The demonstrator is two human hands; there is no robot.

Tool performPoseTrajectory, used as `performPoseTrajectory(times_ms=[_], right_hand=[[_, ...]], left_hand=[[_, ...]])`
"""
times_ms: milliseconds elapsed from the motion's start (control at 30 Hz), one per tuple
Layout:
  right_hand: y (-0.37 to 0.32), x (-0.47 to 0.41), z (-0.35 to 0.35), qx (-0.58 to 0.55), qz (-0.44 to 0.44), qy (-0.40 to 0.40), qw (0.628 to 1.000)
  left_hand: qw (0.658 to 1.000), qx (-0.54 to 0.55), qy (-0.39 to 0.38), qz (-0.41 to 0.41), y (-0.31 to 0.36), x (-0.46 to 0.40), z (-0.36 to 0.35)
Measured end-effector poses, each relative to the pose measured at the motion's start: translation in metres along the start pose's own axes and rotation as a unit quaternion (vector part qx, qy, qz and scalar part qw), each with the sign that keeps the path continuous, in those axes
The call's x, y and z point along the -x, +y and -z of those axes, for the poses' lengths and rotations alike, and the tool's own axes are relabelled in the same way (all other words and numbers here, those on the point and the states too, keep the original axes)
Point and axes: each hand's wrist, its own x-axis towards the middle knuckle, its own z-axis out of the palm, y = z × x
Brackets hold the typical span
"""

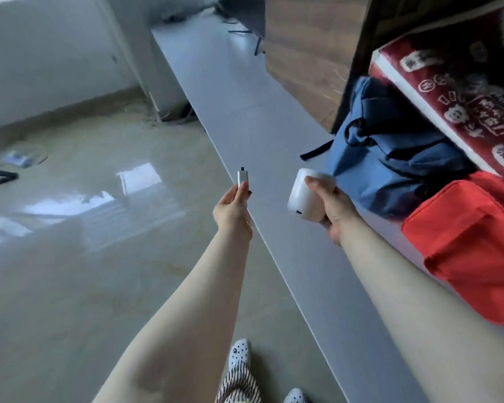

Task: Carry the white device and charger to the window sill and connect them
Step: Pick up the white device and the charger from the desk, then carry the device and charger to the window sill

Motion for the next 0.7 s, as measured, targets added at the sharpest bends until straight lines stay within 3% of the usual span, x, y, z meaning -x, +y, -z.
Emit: performPoseTrajectory(times_ms=[267, 700], right_hand=[[-0.02, -0.031, -0.158, 0.05, -0.02, -0.105, 0.993], [-0.013, -0.063, -0.373, 0.113, -0.043, -0.151, 0.981]], left_hand=[[0.995, 0.072, 0.053, -0.052, 0.096, -0.06, 0.071], [0.985, 0.096, 0.132, -0.059, 0.209, -0.171, 0.19]])
